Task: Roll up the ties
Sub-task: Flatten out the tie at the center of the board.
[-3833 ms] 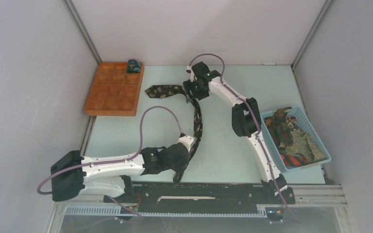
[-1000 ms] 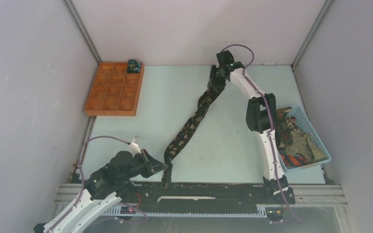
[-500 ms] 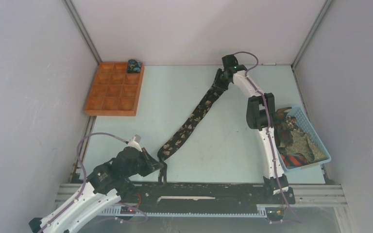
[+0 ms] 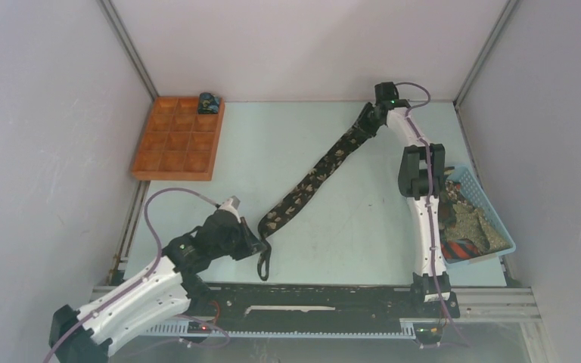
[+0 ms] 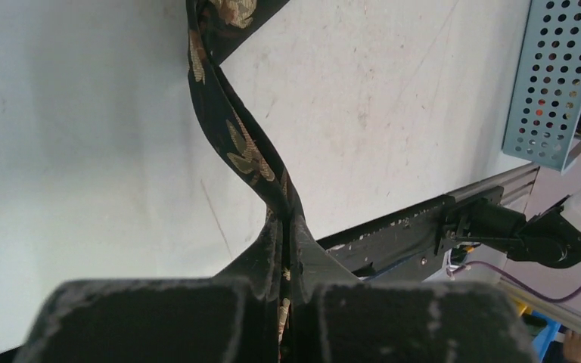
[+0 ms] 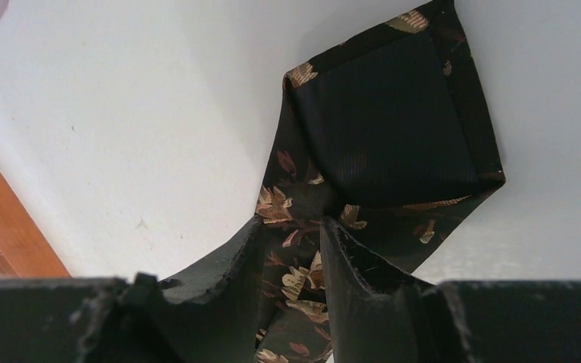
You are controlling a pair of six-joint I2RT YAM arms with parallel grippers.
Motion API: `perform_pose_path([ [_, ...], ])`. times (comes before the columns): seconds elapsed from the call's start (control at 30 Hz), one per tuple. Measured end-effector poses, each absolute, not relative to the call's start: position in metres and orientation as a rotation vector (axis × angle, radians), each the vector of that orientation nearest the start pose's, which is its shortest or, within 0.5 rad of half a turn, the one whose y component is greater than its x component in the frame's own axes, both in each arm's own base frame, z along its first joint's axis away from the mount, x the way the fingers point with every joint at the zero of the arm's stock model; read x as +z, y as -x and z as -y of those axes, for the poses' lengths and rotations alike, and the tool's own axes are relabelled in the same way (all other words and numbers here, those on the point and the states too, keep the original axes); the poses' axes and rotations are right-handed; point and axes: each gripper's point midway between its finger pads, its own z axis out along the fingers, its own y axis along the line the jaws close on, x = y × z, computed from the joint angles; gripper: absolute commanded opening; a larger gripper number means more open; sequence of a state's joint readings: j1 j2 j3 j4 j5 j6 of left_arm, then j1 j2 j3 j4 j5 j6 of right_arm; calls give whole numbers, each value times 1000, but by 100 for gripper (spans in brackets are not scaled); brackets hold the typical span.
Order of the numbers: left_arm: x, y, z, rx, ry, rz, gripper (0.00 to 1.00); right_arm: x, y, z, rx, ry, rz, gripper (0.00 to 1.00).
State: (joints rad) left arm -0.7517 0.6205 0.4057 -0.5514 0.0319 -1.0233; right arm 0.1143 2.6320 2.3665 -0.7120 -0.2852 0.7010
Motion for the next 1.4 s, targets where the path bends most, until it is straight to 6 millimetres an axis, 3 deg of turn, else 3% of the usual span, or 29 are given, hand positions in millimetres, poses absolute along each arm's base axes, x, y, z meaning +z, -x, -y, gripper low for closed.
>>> perform_pose_path([
  [0.33,95,-184,216,-987,284,-2518,2,24,-614,-78,667,-841,-2466,37],
  [0.47,97,-204,216,-1043,298,-2510,6,24,-621,-50,651,-910,-2422,36],
  [0.6,93,-218,202,-1050,343,-2501,25,25,-627,-30,622,-939,-2387,37],
  [0.73,79,-221,183,-985,365,-2518,57,25,-629,-24,582,-923,-2382,41],
  [0.8,67,-215,173,-937,382,-2553,74,25,-629,-26,558,-894,-2387,45],
  [0.87,56,-207,159,-867,425,-2582,78,28,-630,-29,530,-863,-2387,49],
  [0.97,56,-205,145,-778,461,-2575,80,35,-626,-38,471,-811,-2406,51],
  [1.07,65,-212,132,-686,475,-2534,74,57,-615,-54,404,-735,-2425,52],
  [1.2,76,-235,119,-562,481,-2492,58,110,-590,-93,374,-580,-2419,49],
  [1.3,74,-254,117,-494,470,-2505,48,151,-551,-126,379,-450,-2409,47],
  [1.4,57,-267,118,-442,454,-2560,44,176,-500,-158,398,-303,-2409,44],
])
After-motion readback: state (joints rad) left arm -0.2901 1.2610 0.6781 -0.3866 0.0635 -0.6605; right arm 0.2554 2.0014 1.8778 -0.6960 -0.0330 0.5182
